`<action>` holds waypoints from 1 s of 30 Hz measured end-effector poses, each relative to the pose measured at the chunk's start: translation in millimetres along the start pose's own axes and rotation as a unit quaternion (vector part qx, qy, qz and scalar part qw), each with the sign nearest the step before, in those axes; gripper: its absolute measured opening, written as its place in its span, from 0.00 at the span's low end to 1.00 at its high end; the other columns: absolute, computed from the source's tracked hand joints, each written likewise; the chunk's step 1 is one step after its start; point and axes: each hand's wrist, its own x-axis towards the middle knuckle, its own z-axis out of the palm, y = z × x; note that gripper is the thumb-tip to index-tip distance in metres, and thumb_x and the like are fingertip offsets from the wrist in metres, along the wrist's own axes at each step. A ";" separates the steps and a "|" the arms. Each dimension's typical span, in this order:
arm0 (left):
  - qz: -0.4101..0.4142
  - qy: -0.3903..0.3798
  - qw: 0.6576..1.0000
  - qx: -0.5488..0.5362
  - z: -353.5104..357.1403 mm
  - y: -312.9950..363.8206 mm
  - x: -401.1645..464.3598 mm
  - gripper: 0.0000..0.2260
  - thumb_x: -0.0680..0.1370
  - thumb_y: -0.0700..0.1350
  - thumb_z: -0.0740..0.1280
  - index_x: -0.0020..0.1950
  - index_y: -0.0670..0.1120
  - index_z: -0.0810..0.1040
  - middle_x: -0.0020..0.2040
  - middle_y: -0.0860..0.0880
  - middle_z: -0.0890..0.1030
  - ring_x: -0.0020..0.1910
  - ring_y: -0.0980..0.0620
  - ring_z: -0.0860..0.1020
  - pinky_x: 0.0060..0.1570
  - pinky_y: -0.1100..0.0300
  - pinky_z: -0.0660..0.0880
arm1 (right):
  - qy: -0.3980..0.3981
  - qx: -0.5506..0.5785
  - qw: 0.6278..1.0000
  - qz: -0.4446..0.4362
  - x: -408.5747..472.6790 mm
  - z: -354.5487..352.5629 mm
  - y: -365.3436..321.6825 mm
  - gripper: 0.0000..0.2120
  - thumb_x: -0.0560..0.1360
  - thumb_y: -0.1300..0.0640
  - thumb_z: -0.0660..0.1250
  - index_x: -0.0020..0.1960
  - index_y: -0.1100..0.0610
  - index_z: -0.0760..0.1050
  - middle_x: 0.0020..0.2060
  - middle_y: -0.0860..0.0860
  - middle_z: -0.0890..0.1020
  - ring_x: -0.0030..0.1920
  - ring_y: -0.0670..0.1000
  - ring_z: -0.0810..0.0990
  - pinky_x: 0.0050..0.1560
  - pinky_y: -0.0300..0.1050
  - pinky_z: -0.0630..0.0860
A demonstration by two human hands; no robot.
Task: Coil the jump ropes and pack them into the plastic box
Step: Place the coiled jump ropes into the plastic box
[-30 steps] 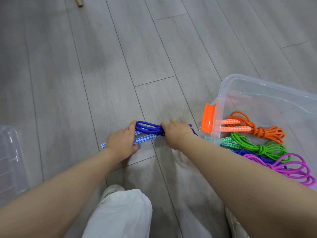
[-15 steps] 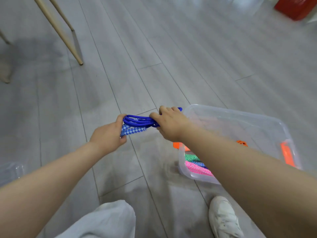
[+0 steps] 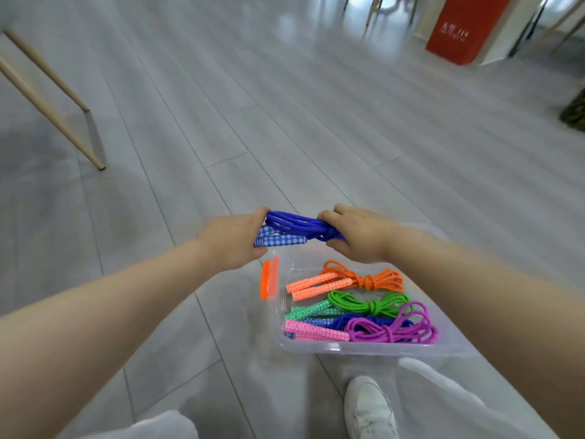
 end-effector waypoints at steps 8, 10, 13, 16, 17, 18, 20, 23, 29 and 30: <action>0.080 -0.143 0.986 0.023 27.8 92.7 34.9 0.22 0.74 0.44 0.64 0.67 0.45 0.63 0.55 0.44 0.80 0.51 0.41 0.78 0.40 0.55 0.68 | -0.094 0.069 0.987 0.109 -50.9 64.7 75.0 0.21 0.77 0.50 0.63 0.68 0.51 0.66 0.57 0.54 0.73 0.59 0.58 0.75 0.58 0.49 0.71; 0.097 -0.162 0.981 0.033 42.2 106.5 41.9 0.21 0.75 0.45 0.64 0.66 0.44 0.65 0.55 0.43 0.80 0.53 0.41 0.78 0.43 0.54 0.71 | -0.108 0.076 0.984 0.121 -57.7 82.3 87.7 0.21 0.77 0.49 0.63 0.69 0.51 0.65 0.58 0.54 0.73 0.59 0.57 0.75 0.59 0.49 0.71; 0.109 -0.177 0.976 0.062 70.8 124.4 44.5 0.16 0.77 0.52 0.63 0.61 0.44 0.69 0.57 0.44 0.79 0.55 0.41 0.79 0.47 0.53 0.72 | -0.122 0.084 0.980 0.135 -65.2 108.6 101.4 0.21 0.78 0.48 0.63 0.69 0.51 0.65 0.58 0.54 0.73 0.60 0.57 0.74 0.58 0.47 0.69; 0.106 -0.178 0.973 0.099 104.0 132.5 46.5 0.16 0.80 0.56 0.60 0.60 0.46 0.71 0.58 0.45 0.80 0.55 0.42 0.79 0.48 0.54 0.72 | -0.132 0.082 0.977 0.145 -67.3 134.0 108.5 0.22 0.77 0.45 0.61 0.69 0.51 0.66 0.59 0.55 0.73 0.61 0.58 0.74 0.57 0.48 0.70; 0.099 -0.183 0.973 0.102 115.9 132.2 47.8 0.15 0.81 0.54 0.60 0.61 0.46 0.71 0.58 0.45 0.80 0.56 0.42 0.79 0.49 0.53 0.73 | -0.131 0.075 0.977 0.148 -66.6 141.5 109.3 0.23 0.77 0.44 0.61 0.69 0.51 0.66 0.59 0.55 0.74 0.61 0.58 0.74 0.58 0.49 0.70; 0.091 -0.186 0.973 0.099 128.9 130.7 49.9 0.14 0.80 0.52 0.61 0.62 0.46 0.69 0.59 0.45 0.80 0.57 0.42 0.79 0.51 0.52 0.74 | -0.128 0.066 0.978 0.152 -65.1 148.3 110.2 0.23 0.77 0.45 0.61 0.70 0.51 0.66 0.60 0.55 0.73 0.62 0.59 0.74 0.59 0.50 0.71; 0.074 -0.193 0.975 0.083 152.1 127.4 52.7 0.14 0.80 0.50 0.61 0.62 0.46 0.67 0.59 0.45 0.79 0.57 0.42 0.79 0.52 0.50 0.75 | -0.115 0.048 0.979 0.161 -60.9 159.4 111.6 0.24 0.77 0.45 0.61 0.71 0.51 0.65 0.62 0.56 0.73 0.62 0.59 0.73 0.59 0.50 0.70; 0.061 -0.198 0.975 0.085 175.0 124.8 56.1 0.16 0.79 0.49 0.62 0.64 0.46 0.66 0.61 0.44 0.75 0.60 0.41 0.76 0.55 0.49 0.73 | -0.108 -0.002 0.981 0.159 -56.9 174.9 112.6 0.25 0.77 0.42 0.59 0.71 0.52 0.65 0.63 0.57 0.73 0.63 0.60 0.72 0.61 0.50 0.68; 0.050 -0.202 0.972 0.111 196.4 121.8 52.2 0.18 0.77 0.43 0.59 0.67 0.45 0.63 0.62 0.44 0.71 0.61 0.42 0.73 0.57 0.49 0.69 | -0.103 -0.005 0.985 0.138 -56.8 201.9 117.2 0.26 0.78 0.49 0.59 0.74 0.54 0.59 0.64 0.57 0.73 0.64 0.61 0.71 0.64 0.56 0.67; 0.040 -0.208 0.972 0.105 200.7 120.3 51.2 0.19 0.78 0.43 0.59 0.68 0.45 0.62 0.63 0.43 0.71 0.62 0.42 0.72 0.58 0.50 0.69 | -0.098 0.008 0.985 0.141 -57.4 204.6 118.2 0.26 0.77 0.51 0.61 0.73 0.55 0.61 0.64 0.57 0.74 0.63 0.60 0.72 0.63 0.56 0.68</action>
